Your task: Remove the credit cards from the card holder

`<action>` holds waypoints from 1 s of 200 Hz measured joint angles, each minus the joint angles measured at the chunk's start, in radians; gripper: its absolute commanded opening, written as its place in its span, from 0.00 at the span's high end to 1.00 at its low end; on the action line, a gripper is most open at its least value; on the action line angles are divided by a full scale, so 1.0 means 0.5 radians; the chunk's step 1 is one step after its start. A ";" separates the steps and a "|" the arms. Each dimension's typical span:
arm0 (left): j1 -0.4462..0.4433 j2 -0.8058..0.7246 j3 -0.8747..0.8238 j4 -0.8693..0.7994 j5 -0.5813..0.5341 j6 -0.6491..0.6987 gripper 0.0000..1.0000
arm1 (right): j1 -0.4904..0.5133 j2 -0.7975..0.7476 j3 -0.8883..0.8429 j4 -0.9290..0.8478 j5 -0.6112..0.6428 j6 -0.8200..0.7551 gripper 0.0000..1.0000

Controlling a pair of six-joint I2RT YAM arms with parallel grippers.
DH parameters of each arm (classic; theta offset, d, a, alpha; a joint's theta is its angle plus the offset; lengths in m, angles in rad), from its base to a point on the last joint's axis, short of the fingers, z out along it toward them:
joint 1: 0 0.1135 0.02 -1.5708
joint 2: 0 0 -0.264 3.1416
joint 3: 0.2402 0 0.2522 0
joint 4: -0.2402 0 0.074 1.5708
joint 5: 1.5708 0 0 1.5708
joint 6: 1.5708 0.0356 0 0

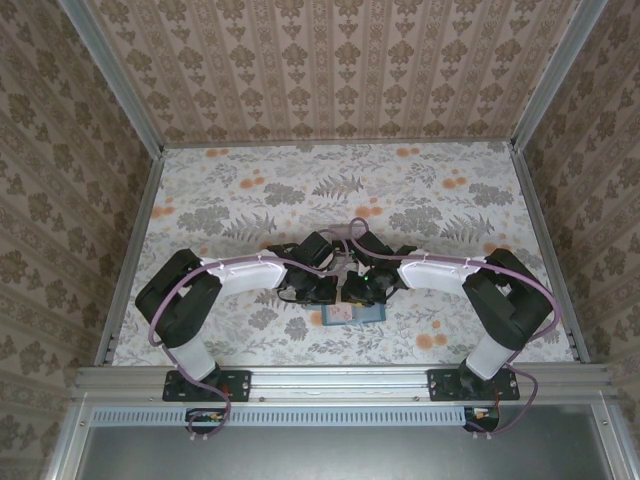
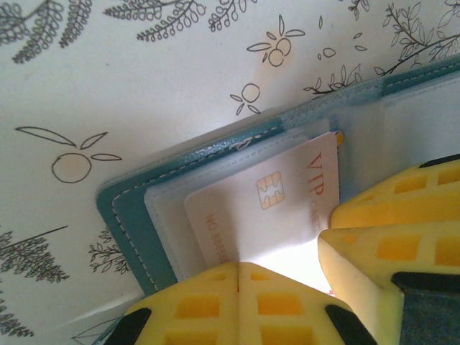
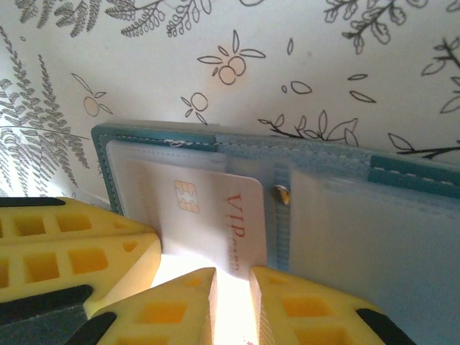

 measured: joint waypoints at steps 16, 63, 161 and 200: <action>0.001 -0.001 -0.002 0.002 0.000 -0.001 0.97 | 0.000 0.000 -0.004 0.016 -0.001 0.001 0.76; 0.000 -0.001 -0.002 0.002 -0.001 0.000 0.97 | 0.000 -0.001 -0.018 0.047 -0.003 -0.006 0.69; 0.000 -0.014 -0.012 -0.011 -0.009 0.002 0.97 | 0.000 -0.040 -0.017 -0.050 0.110 -0.030 0.69; 0.000 -0.014 -0.008 -0.026 -0.009 0.002 0.97 | -0.004 -0.099 -0.025 -0.090 0.125 -0.028 0.67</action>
